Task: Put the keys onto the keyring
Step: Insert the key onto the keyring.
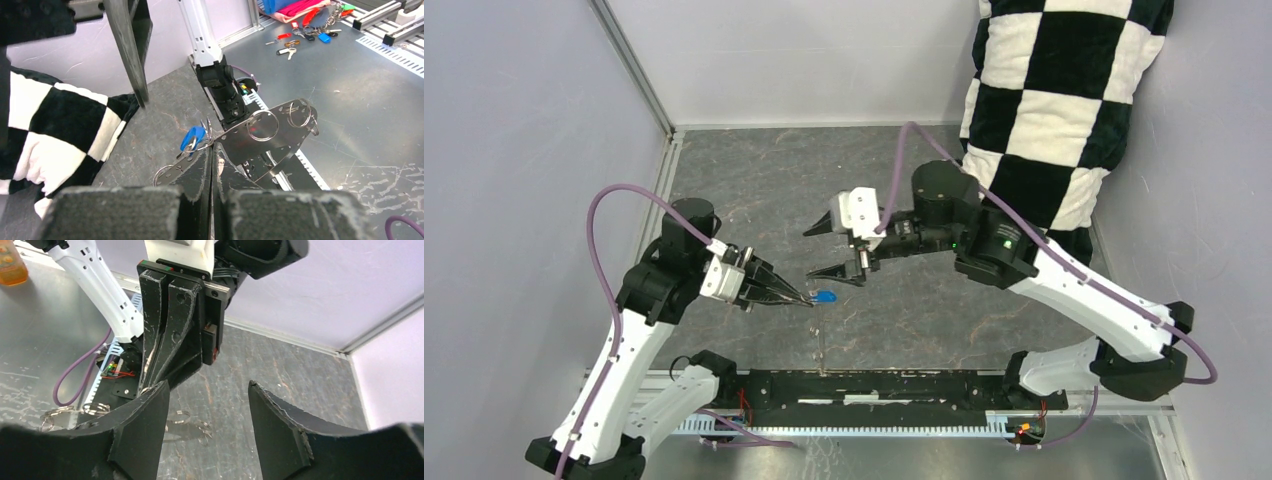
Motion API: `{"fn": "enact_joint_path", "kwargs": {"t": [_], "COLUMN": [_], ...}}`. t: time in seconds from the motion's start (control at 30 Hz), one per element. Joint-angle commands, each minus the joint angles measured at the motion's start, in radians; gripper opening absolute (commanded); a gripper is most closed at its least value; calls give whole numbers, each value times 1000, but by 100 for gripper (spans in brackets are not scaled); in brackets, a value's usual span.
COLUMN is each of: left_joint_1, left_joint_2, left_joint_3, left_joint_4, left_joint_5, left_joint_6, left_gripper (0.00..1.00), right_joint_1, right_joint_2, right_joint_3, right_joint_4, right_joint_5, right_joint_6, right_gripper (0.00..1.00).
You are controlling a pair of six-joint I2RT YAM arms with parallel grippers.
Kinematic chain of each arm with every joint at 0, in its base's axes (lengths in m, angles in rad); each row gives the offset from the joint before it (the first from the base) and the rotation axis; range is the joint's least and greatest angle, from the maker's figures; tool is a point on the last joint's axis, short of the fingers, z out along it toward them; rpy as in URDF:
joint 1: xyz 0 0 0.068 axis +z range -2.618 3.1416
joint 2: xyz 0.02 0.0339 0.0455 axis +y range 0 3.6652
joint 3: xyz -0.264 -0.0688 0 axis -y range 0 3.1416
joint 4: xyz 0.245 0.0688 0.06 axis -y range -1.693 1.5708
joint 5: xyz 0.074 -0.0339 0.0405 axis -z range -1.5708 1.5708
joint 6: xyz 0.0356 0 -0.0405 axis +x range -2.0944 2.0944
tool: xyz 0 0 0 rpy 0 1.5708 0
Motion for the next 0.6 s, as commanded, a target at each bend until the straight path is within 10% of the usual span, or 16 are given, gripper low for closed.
{"fn": "enact_joint_path", "kwargs": {"t": [0.0,0.57], "left_joint_1": [24,64], "left_joint_2": [19,71], "left_joint_3": [53,87], "left_joint_4": [1,-50], "left_joint_5": [75,55], "left_joint_6": [40,86], "left_gripper": [2,2], "right_joint_1": [-12,-12], "right_joint_2": [-96,-18], "right_joint_3": [-20,16], "right_joint_4": [-14,-218], "right_joint_5": [28,-1], "right_joint_6": [-1,29], "right_gripper": [65,49]}}
